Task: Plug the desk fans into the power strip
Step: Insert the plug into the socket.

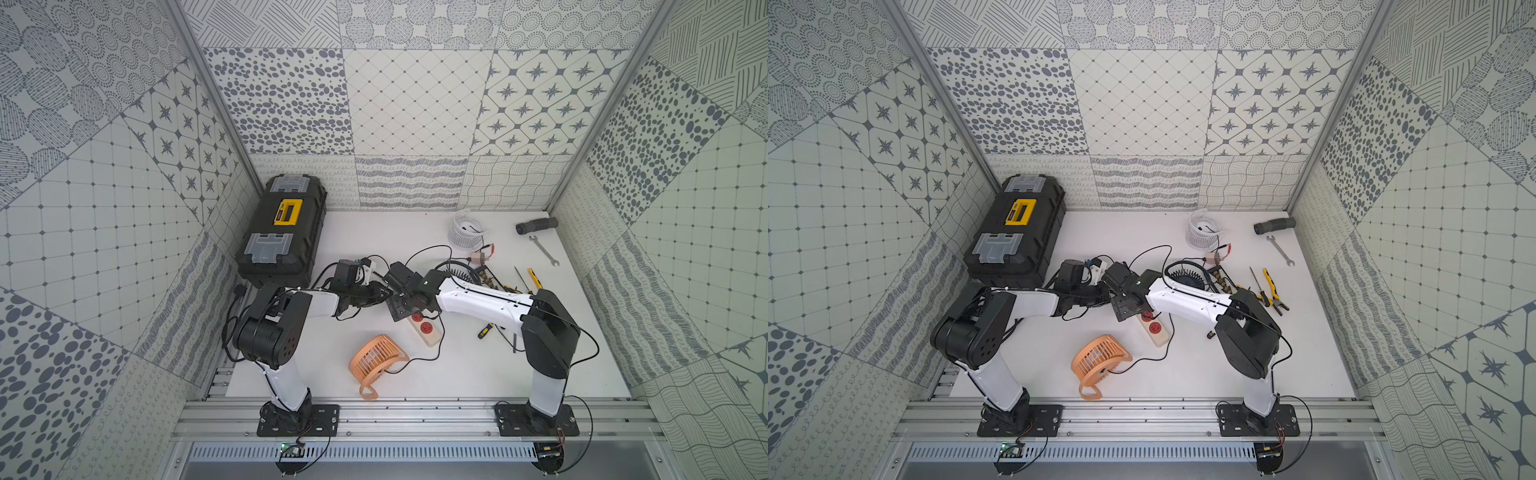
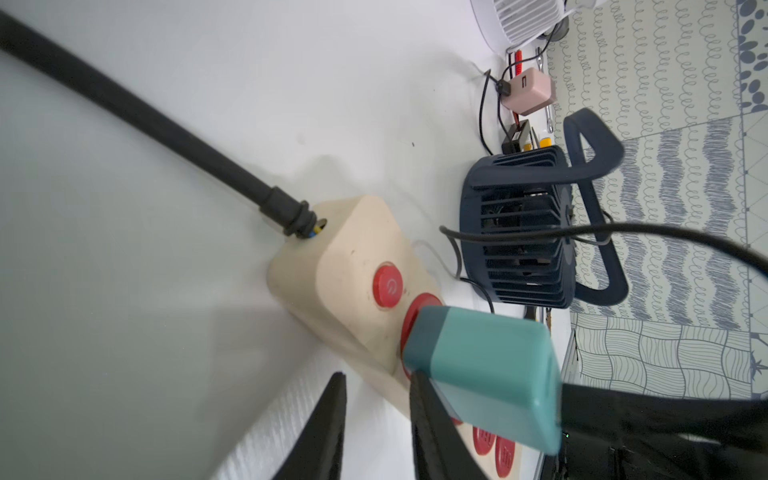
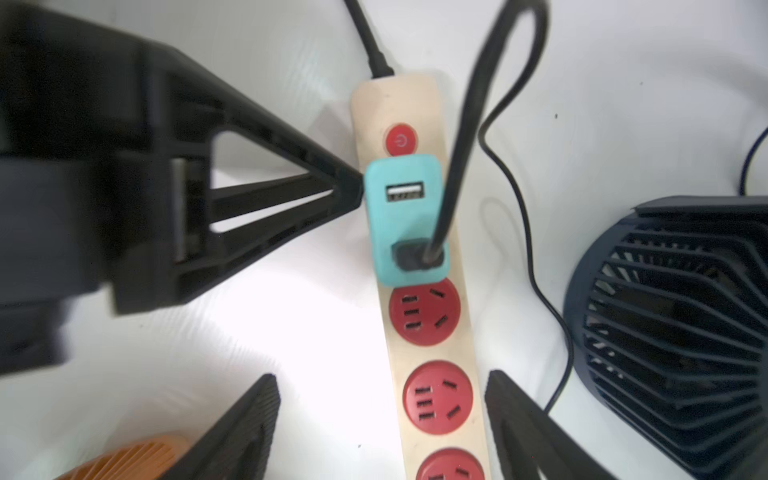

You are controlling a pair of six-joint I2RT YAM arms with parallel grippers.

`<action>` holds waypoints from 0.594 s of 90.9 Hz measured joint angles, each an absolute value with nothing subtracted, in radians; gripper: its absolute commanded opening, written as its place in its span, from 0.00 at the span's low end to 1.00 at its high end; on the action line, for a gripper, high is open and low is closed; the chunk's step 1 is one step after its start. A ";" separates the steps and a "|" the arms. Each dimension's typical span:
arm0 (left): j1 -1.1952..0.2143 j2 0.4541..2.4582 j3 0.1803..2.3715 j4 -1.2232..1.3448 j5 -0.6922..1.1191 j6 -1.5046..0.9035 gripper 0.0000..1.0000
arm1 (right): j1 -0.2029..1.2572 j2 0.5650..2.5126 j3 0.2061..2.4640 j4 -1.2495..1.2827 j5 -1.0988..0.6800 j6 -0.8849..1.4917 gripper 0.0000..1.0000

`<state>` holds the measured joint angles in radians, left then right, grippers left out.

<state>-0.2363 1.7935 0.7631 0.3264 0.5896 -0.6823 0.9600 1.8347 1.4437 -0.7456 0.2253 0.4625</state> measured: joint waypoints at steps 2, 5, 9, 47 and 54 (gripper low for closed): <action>-0.236 1.790 0.763 0.323 0.589 -0.681 0.32 | 0.962 1.819 1.439 -0.744 0.223 0.464 0.91; -0.236 1.785 0.764 0.315 0.589 -0.680 0.33 | 0.963 1.792 1.429 -0.741 0.219 0.468 0.93; -0.236 1.777 0.764 0.305 0.588 -0.678 0.34 | 0.963 1.752 1.405 -0.735 0.215 0.474 0.96; -0.237 1.553 0.768 0.162 0.514 -0.592 0.62 | 0.949 1.422 1.031 -0.603 0.163 0.512 0.97; -0.237 1.489 0.762 0.123 0.496 -0.575 0.64 | 0.918 1.377 0.981 -0.590 0.158 0.554 0.97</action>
